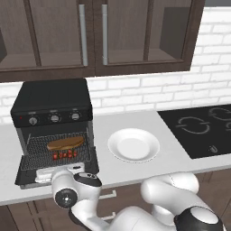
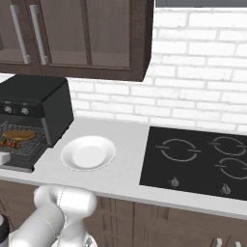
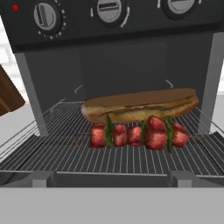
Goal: Pick up the kebab skewer and baguette bread, and place them inside the toaster oven. Close the toaster oven door and start by setting the timer.
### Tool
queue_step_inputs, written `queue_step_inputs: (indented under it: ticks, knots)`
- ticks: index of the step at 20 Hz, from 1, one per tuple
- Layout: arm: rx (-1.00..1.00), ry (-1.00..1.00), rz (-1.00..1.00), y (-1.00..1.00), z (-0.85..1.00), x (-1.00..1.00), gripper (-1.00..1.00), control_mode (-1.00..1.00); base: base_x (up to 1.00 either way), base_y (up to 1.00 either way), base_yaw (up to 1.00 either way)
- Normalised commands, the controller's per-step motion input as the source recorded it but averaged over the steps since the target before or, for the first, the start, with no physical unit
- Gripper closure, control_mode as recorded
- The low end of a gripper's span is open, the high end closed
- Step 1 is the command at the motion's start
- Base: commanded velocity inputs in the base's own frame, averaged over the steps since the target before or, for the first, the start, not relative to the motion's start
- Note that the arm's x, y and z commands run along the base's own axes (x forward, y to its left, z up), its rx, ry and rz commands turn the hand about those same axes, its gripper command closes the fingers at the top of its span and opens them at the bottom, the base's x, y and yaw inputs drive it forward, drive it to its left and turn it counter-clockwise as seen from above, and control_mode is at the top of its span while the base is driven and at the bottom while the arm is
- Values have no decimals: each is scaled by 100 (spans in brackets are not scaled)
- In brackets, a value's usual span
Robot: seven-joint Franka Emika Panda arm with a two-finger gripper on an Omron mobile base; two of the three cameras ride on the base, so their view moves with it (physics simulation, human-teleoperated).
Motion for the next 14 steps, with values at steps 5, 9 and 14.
queue_step_inputs:
  ticks: [5,9,14]
  knots:
    - [0,1,0,0,-3,3,-100,-100,0,0,0]
    - [0,5,0,0,-11,1,-100,-100,0,0,0]
    - [0,0,0,0,-7,9,-100,-100,0,0,0]
